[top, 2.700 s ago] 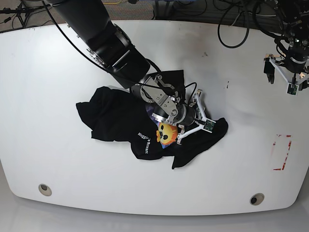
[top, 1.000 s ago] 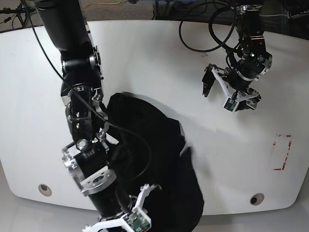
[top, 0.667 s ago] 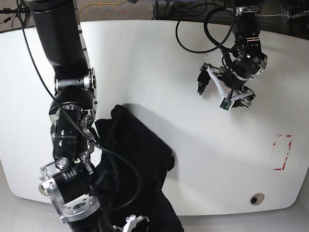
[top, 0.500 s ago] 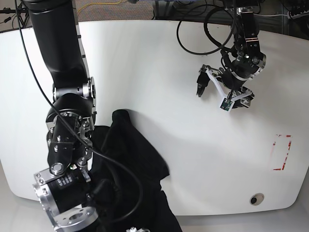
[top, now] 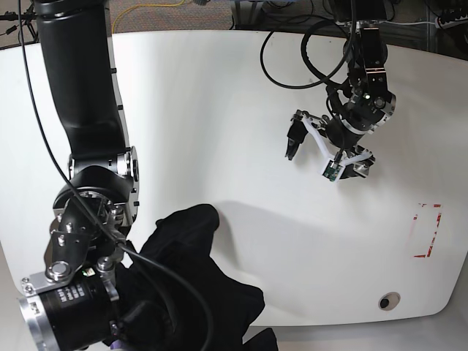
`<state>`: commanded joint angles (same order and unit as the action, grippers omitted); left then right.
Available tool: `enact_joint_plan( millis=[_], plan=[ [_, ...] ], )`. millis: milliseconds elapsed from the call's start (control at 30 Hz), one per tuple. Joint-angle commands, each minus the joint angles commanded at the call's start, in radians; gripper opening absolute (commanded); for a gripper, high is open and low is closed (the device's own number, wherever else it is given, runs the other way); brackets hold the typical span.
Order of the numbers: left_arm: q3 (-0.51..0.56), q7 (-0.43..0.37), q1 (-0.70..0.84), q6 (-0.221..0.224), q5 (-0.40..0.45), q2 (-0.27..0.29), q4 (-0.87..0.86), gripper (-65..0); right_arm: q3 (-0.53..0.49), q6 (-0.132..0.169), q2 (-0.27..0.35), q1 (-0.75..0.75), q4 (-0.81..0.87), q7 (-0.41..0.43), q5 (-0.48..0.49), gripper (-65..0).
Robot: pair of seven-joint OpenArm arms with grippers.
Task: Fold the T-shirt properly
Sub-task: 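Lift the shirt with the right gripper and pull it toward the robot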
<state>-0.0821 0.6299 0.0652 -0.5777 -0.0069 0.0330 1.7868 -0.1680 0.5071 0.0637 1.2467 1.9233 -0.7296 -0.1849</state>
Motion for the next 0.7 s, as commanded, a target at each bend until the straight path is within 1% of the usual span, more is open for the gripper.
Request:
enact_joint_plan(
  millis=[167,233,367,700],
  plan=[
    [0.049,0.0,-0.012,0.005,0.0,0.012,-0.006,-2.5,-0.058,-0.005,0.003,0.02,-0.005,0.0,0.0,-65.0],
    [0.058,0.0,-0.028,0.032,0.002,0.028,-0.02,-2.5,-0.071,-0.005,0.003,0.018,-0.002,0.0,0.0,-65.0],
    [0.06,-0.002,-0.04,0.058,0.0,0.035,-0.044,-2.5,-0.081,-0.005,0.002,0.012,0.006,-0.002,-0.002,-65.0],
    [0.058,-0.002,-0.048,0.06,-0.002,0.04,-0.071,-2.5,-0.083,-0.005,0.0,-0.002,0.009,-0.026,-0.002,-65.0]
  ],
)
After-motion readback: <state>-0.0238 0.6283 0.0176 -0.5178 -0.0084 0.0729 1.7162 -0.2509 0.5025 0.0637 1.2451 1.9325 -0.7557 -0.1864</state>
